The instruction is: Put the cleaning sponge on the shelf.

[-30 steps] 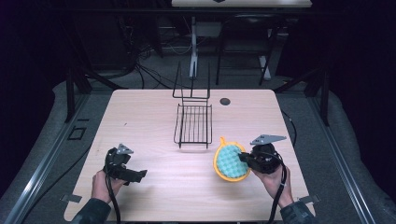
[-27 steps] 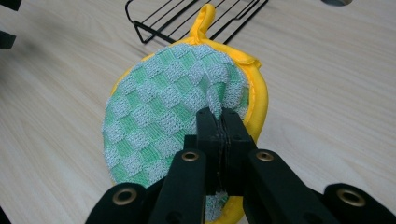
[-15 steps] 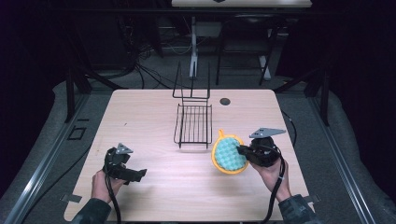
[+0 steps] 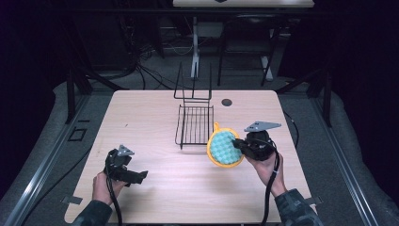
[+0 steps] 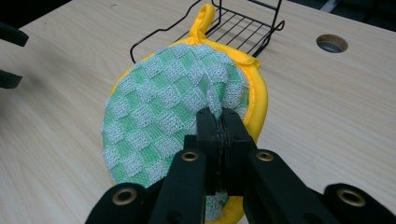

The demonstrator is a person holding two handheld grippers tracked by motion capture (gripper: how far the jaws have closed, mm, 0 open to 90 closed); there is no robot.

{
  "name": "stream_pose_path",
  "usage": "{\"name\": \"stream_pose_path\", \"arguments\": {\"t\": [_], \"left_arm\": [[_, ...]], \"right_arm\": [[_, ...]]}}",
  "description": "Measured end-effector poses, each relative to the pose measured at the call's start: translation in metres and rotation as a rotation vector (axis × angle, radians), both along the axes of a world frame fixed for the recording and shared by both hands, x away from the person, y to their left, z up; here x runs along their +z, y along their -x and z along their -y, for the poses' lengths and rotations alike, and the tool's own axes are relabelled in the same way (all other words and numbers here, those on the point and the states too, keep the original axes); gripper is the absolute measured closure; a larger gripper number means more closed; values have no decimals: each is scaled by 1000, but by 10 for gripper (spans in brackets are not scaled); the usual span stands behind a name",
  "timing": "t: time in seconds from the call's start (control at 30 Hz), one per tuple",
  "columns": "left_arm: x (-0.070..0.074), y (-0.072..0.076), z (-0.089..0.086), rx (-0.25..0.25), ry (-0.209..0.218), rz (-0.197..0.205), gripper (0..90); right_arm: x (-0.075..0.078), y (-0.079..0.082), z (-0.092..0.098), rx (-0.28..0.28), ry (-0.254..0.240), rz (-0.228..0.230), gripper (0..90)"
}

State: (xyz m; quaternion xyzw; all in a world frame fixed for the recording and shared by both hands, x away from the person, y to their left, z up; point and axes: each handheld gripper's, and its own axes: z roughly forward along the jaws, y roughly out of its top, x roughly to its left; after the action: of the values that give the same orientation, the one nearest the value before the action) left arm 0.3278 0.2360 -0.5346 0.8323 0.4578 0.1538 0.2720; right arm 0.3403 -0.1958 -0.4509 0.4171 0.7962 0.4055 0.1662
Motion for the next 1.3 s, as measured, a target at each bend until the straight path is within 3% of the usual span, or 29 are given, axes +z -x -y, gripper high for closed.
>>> {"name": "stream_pose_path", "arguments": {"t": [1.3], "left_arm": [[1,1,0,-4,-2,11,5]], "right_arm": [[12,-29,-32,-13,-15,60,883]]}}
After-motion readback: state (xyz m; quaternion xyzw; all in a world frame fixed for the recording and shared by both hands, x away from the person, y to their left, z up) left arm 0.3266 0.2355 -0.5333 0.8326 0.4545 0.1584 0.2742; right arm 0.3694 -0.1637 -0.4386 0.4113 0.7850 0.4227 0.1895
